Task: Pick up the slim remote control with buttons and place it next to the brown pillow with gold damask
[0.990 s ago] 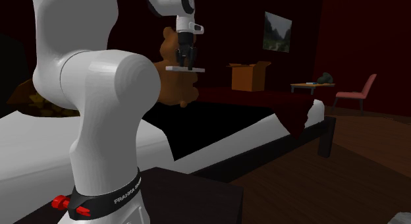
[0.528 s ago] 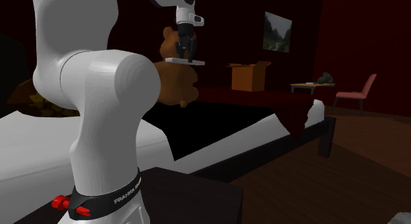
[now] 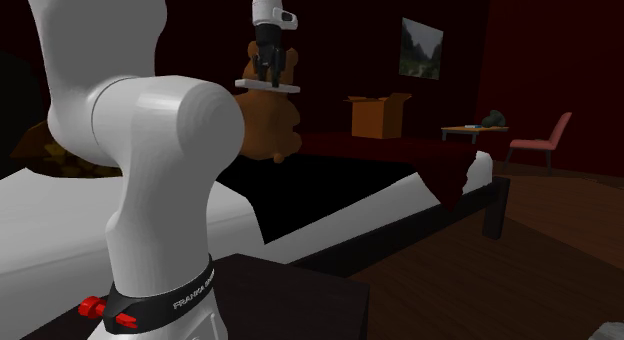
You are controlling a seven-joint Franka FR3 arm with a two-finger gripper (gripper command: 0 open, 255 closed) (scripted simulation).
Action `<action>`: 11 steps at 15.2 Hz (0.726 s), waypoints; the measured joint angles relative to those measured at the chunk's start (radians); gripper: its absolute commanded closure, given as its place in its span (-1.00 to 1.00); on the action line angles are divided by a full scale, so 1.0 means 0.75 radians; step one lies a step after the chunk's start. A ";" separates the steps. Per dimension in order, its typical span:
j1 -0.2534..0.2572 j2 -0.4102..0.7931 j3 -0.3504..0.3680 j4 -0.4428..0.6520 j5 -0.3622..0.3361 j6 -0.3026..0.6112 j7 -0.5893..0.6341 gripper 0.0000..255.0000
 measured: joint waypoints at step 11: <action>0.108 -0.475 0.081 -0.404 0.137 -0.051 0.135 1.00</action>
